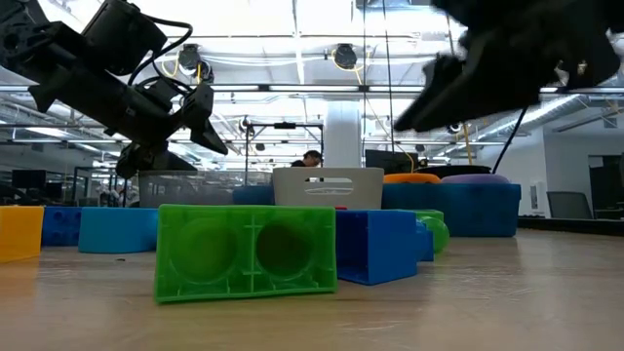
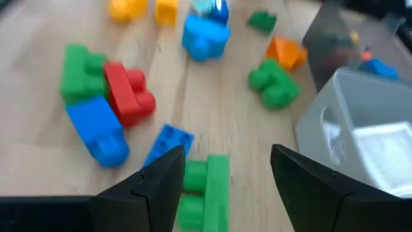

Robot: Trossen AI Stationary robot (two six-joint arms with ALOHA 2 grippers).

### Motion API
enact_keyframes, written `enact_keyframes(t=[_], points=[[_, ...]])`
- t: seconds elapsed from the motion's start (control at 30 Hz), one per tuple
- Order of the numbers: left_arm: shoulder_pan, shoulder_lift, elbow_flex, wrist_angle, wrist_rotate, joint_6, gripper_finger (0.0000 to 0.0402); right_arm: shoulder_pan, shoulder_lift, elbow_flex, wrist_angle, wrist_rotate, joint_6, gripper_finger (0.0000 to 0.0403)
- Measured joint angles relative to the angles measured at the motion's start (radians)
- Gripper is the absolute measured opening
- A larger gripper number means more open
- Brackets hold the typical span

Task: Pick & Place Toys
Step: Put the green game piece into the black bin

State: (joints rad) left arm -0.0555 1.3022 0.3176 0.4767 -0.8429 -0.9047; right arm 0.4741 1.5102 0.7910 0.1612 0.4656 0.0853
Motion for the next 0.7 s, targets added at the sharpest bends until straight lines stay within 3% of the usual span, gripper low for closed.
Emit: enact_keyframes(t=[0.13,0.37,0.7], points=[[0.000,0.000,0.000,0.000,0.000,0.000,0.0333,-0.030,0.070,0.000,-0.010,-0.029,0.030,0.0223],[0.000,0.000,0.000,0.008,0.000,0.000,0.0333,-0.089,0.145,0.000,-0.007,-0.207,0.112,0.0220],[0.000,0.000,0.000,0.077,0.039,0.032,0.0333,-0.115,0.191,0.000,-0.012,-0.209,0.118,0.0215]])
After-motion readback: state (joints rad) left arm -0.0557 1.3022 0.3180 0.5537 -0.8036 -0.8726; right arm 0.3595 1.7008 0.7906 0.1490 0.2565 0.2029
